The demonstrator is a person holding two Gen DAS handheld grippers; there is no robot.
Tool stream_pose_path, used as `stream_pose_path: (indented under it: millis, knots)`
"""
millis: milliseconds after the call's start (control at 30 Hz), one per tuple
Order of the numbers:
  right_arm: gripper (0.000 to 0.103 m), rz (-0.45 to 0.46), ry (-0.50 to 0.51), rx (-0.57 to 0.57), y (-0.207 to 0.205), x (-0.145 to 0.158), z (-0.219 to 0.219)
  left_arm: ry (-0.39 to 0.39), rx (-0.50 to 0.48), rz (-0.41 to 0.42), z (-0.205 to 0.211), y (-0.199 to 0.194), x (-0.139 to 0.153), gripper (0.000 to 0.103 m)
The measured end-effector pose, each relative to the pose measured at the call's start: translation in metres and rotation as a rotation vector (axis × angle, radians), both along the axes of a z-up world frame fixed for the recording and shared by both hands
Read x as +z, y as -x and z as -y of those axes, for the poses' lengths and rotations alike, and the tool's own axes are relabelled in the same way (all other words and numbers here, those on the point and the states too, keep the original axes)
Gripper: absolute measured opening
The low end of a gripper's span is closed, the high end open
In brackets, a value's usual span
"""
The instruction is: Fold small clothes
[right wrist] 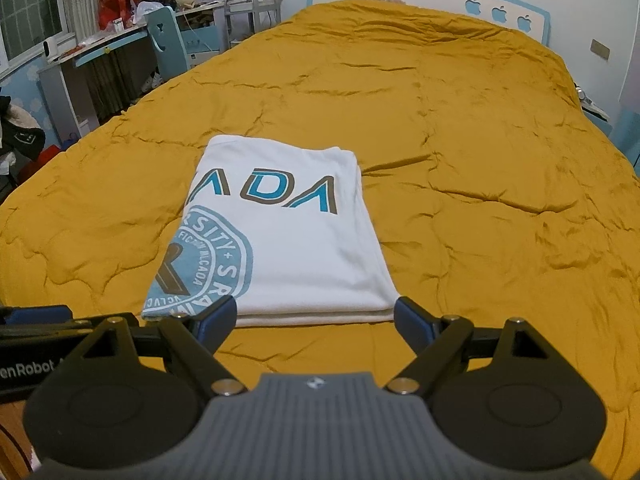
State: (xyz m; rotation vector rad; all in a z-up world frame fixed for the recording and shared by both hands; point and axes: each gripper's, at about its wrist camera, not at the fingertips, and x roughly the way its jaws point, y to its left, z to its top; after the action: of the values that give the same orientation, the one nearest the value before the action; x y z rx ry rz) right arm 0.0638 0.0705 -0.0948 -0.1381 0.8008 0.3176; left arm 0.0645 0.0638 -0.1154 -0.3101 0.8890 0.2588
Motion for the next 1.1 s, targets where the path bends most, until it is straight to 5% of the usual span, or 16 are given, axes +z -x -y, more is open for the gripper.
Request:
stream_pose_path:
  millis: [1100]
  knots:
    - [0.082, -0.017, 0.019, -0.015, -0.0024, -0.0054, 0.0, -0.051, -0.009, -0.018, 0.0041, -0.0059, -0.002, 0.082]
